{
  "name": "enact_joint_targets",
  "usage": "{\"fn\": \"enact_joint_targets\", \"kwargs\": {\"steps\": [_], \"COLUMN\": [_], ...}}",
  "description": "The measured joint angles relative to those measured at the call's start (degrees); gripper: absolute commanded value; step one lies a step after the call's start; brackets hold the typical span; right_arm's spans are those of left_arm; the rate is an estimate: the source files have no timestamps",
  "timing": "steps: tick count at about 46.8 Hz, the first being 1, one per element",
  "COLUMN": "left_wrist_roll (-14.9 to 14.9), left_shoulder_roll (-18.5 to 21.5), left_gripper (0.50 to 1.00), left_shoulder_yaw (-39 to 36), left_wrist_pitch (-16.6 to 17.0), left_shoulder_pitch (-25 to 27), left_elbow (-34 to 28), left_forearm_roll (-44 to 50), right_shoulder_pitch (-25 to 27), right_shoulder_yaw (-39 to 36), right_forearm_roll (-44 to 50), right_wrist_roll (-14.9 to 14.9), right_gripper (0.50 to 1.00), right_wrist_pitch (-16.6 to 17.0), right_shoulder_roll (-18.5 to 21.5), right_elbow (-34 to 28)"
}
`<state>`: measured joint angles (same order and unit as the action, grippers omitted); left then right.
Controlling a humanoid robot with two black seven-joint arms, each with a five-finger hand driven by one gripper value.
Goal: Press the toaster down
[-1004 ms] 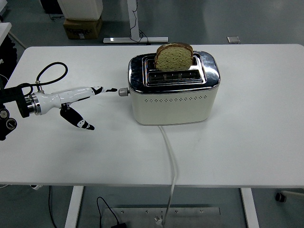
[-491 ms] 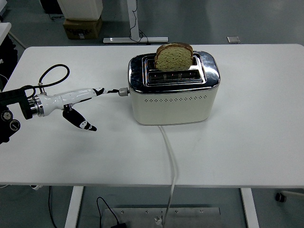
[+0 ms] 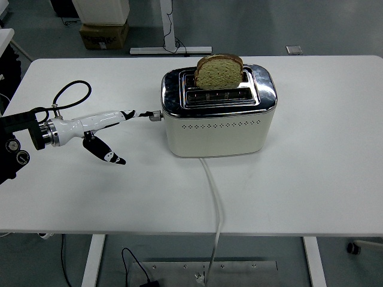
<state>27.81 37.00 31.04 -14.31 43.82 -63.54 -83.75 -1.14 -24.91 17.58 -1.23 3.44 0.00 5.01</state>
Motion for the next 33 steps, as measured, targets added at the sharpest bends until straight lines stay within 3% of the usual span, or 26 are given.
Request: {"fn": "enact_joint_targets", "kwargs": {"steps": [33], "left_wrist_roll": [-0.06], "left_shoulder_roll": [-3.15], "left_gripper": [1.000], "left_shoulder_yaw": [-0.07], "left_wrist_pitch": [0.00], "left_shoulder_pitch": [-0.40], "left_elbow": [4.31], "left_forearm_roll": [0.00], "right_shoulder_pitch": [0.00], "right_shoulder_yaw": [0.01], "right_forearm_roll": [0.00], "right_wrist_roll": [0.00], "right_gripper": [0.998], "right_wrist_pitch": [-0.02], "right_shoulder_roll": [0.00], "right_elbow": [0.00]}}
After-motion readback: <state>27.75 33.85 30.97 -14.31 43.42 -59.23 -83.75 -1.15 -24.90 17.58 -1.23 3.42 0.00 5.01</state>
